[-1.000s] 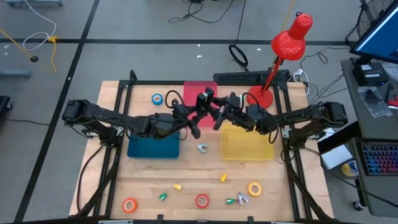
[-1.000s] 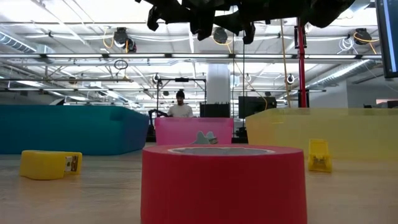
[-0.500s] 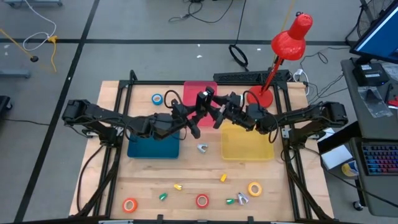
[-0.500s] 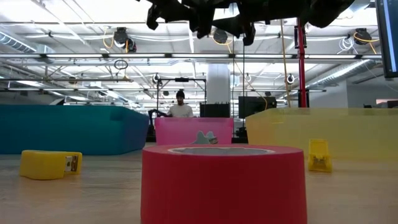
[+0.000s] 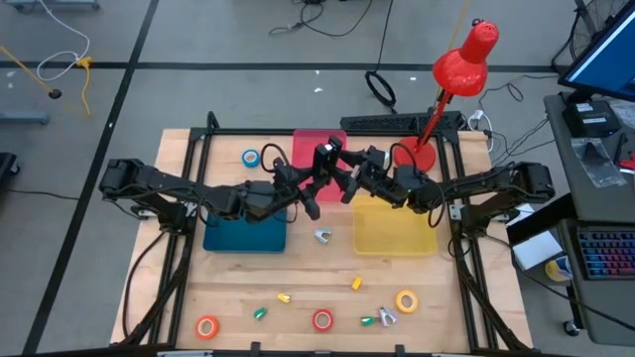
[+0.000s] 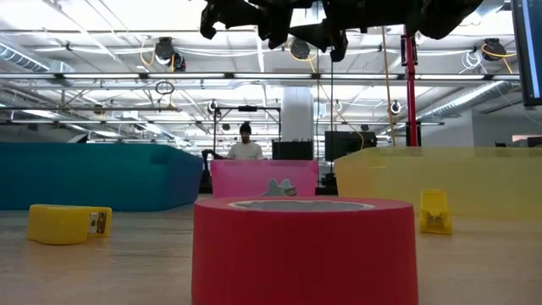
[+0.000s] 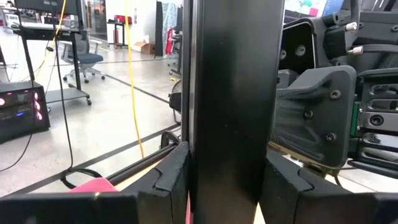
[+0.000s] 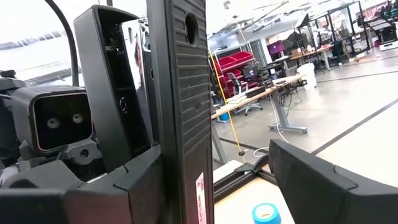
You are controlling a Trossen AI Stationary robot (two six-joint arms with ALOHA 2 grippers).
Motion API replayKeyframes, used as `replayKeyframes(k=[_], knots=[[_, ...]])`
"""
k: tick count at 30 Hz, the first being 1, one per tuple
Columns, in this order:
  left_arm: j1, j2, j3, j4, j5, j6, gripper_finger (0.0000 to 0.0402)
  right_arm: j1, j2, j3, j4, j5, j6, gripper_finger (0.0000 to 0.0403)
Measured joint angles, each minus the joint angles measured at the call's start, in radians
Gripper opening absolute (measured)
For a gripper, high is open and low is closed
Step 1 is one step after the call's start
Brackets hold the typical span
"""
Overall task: Pick and place Stapler, Stapler remover, tape
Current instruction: Put the black stapler into the blue bin
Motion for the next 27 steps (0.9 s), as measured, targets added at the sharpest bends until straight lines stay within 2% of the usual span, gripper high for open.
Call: replayKeyframes(k=[5, 27], knots=[[0.0, 0.001, -0.001, -0.006, -0.002, 0.002, 0.0142, 0.0, 0.0, 0.0, -0.027, 0.0, 0.047, 0.0266], [-0.001, 0.002, -0.001, -0.033, 0.006, -0.003, 0.0142, 0.001, 0.0, 0.0, -0.002, -0.001, 0.007, 0.0267]])
